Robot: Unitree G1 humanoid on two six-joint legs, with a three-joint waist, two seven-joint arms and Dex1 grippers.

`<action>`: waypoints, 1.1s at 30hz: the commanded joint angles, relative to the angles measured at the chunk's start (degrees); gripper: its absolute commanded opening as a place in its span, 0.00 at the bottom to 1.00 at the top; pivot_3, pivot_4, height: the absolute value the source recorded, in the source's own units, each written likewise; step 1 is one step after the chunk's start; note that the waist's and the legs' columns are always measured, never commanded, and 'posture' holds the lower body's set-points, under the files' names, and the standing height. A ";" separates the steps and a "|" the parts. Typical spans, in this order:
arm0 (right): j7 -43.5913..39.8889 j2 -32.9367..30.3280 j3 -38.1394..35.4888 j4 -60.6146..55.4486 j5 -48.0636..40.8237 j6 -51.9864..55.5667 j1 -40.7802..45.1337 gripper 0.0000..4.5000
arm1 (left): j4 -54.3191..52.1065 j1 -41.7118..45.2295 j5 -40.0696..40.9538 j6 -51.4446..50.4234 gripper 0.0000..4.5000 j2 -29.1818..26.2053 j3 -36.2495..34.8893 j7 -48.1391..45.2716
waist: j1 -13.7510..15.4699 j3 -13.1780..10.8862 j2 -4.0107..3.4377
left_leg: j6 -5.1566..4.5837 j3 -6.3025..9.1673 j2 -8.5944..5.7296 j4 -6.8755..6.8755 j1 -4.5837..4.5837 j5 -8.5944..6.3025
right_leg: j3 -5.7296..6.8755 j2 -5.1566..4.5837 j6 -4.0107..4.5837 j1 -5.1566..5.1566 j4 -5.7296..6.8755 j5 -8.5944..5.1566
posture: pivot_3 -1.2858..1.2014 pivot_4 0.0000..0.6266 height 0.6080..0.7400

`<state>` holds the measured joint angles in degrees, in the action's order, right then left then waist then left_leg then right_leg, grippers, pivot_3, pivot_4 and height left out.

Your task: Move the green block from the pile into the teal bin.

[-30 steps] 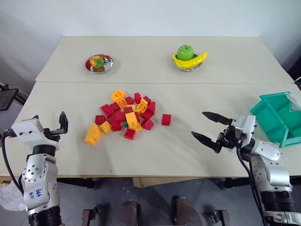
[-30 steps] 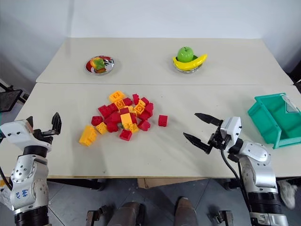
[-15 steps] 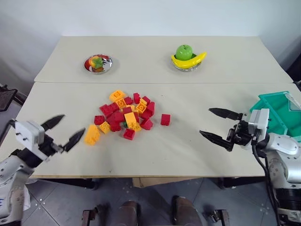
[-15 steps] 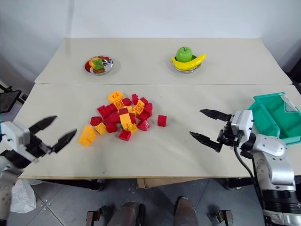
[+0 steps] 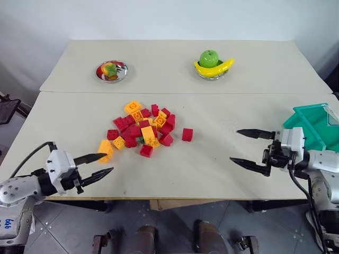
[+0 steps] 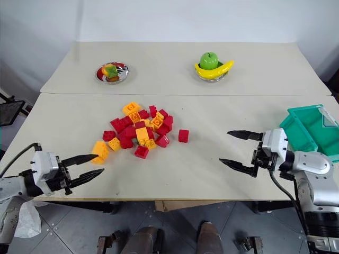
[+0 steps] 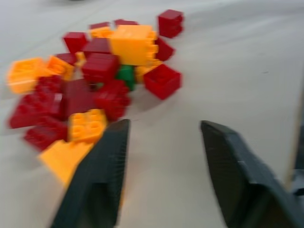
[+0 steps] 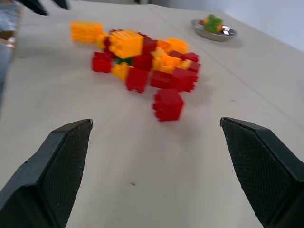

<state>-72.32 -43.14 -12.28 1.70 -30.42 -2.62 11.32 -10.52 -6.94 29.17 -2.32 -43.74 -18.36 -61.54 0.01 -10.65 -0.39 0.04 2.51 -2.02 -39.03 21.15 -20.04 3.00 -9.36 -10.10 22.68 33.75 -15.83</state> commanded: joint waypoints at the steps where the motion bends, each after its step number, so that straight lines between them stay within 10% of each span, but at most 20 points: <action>1: 2.43 0.48 -2.25 -1.24 0.35 -1.23 -0.47 1.00 | -2.45 1.85 2.60 -3.70 0.24 -0.72 4.31 -3.75 | 0.01 0.00 0.00 | 0.00 0.00 -0.01 0.00 0.00 0.00 | 0.00 0.00 0.00 0.00 0.01 0.00 | 0.52 0.24 1.00; 5: 6.86 2.41 -2.10 -2.85 0.51 -0.26 -0.32 1.00 | 1.14 9.86 1.05 -8.52 0.01 1.75 13.00 -5.62 | 0.20 0.00 -0.01 | 0.00 -0.01 -0.03 -0.06 -0.01 0.00 | 0.00 0.00 0.00 -0.01 0.07 0.00 | 0.52 0.24 1.00; 17: 13.09 4.70 -2.13 -7.63 0.50 0.38 -1.15 1.00 | 21.91 37.80 -10.70 -6.31 0.01 15.20 19.99 6.54 | -0.02 0.00 0.01 | 0.00 -0.46 -0.06 -0.13 0.02 0.03 | 0.15 0.02 -0.02 -0.04 0.10 0.01 | 0.52 0.24 1.00; 33: 15.48 7.19 -0.69 -9.64 1.85 -1.72 -2.45 1.00 | 36.95 41.23 -17.77 0.55 0.01 9.19 16.56 9.13 | -0.03 0.00 0.02 | 0.00 -0.44 -0.07 -0.14 0.02 0.03 | 0.20 0.01 -0.05 -0.05 0.11 0.02 | 0.52 0.24 1.00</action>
<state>-57.10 -35.96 -12.12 -5.79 -28.25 -3.20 8.80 28.17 35.28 11.80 -2.37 -33.88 -2.56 -49.96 -0.02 -10.65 -0.38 0.04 2.06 -2.09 -39.17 21.15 -20.01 3.19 -9.35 -10.15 22.63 33.87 -15.81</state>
